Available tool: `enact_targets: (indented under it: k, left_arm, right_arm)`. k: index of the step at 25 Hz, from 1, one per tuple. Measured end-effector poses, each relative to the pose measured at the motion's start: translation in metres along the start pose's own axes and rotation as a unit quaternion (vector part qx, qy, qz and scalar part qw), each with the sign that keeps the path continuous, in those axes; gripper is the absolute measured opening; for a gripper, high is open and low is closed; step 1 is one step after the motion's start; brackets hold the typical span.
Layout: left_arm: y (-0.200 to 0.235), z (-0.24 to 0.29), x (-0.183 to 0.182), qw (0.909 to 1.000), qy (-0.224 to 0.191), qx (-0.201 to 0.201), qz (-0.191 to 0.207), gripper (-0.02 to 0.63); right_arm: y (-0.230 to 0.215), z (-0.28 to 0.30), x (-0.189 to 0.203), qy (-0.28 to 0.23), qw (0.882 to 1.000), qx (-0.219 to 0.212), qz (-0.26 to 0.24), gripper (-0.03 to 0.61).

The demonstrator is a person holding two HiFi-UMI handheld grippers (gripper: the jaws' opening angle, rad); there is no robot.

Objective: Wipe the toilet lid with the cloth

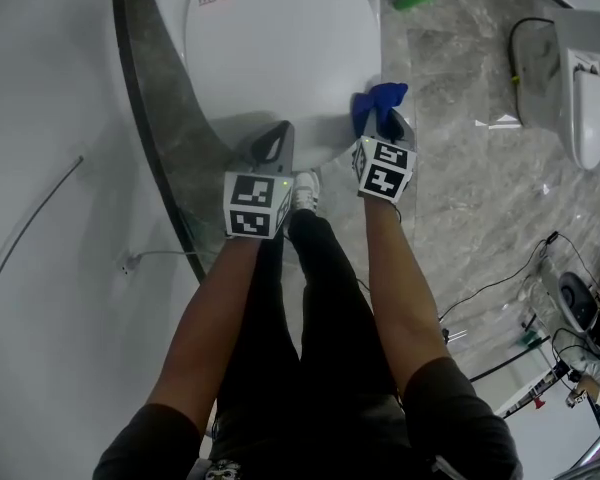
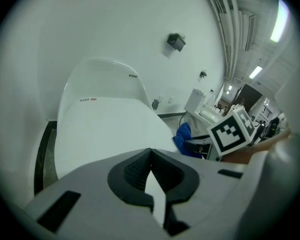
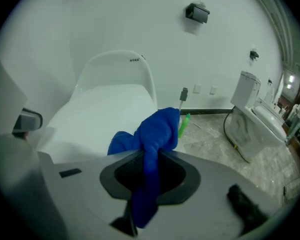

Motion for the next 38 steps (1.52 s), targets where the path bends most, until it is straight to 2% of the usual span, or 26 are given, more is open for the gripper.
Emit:
enact_targets:
  k: [4, 6, 9, 12, 17, 23, 28, 32, 38]
  left_arm:
    - [-0.011, 0.011, -0.015, 0.9999, 0.008, -0.007, -0.009, 0.011]
    - [-0.007, 0.003, -0.009, 0.9997, 0.006, -0.014, -0.018, 0.011]
    - [0.012, -0.023, 0.013, 0.9987, -0.007, -0.032, -0.038, 0.011]
    - [0.03, -0.039, 0.028, 0.9956, -0.017, -0.061, -0.069, 0.011]
    - [0.062, -0.074, 0.05, 0.9835, -0.034, -0.124, -0.127, 0.011]
    - [0.087, -0.103, 0.07, 0.9725, -0.04, -0.169, -0.155, 0.011]
    - [0.098, -0.113, 0.087, 0.9647, -0.041, -0.192, -0.176, 0.011]
    - [0.095, -0.111, 0.091, 0.9669, -0.029, -0.191, -0.167, 0.011]
    - [0.082, -0.095, 0.088, 0.9731, -0.018, -0.17, -0.154, 0.011]
  right_arm:
    - [-0.035, 0.017, -0.007, 0.035, 0.999, 0.007, 0.018, 0.063]
    - [-0.029, 0.007, -0.012, 0.019, 1.0, 0.01, 0.002, 0.063]
    - [0.009, -0.026, -0.016, -0.038, 0.999, -0.011, -0.025, 0.063]
    - [0.054, -0.046, -0.022, -0.069, 0.994, -0.062, -0.057, 0.063]
    - [0.141, -0.065, -0.017, -0.069, 0.979, -0.163, -0.105, 0.063]
    - [0.223, -0.067, 0.008, -0.043, 0.955, -0.242, -0.162, 0.063]
    - [0.24, -0.054, 0.028, -0.012, 0.95, -0.238, -0.201, 0.063]
    - [0.235, -0.056, 0.038, -0.029, 0.944, -0.245, -0.22, 0.063]
    - [0.197, -0.058, 0.045, -0.043, 0.958, -0.21, -0.188, 0.063]
Point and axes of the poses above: the fingertips, and each gripper's own axes: z forward along the fingers, y to its left, x out of its underside, the point moved 9 cm from there along -z, backward along the fingers
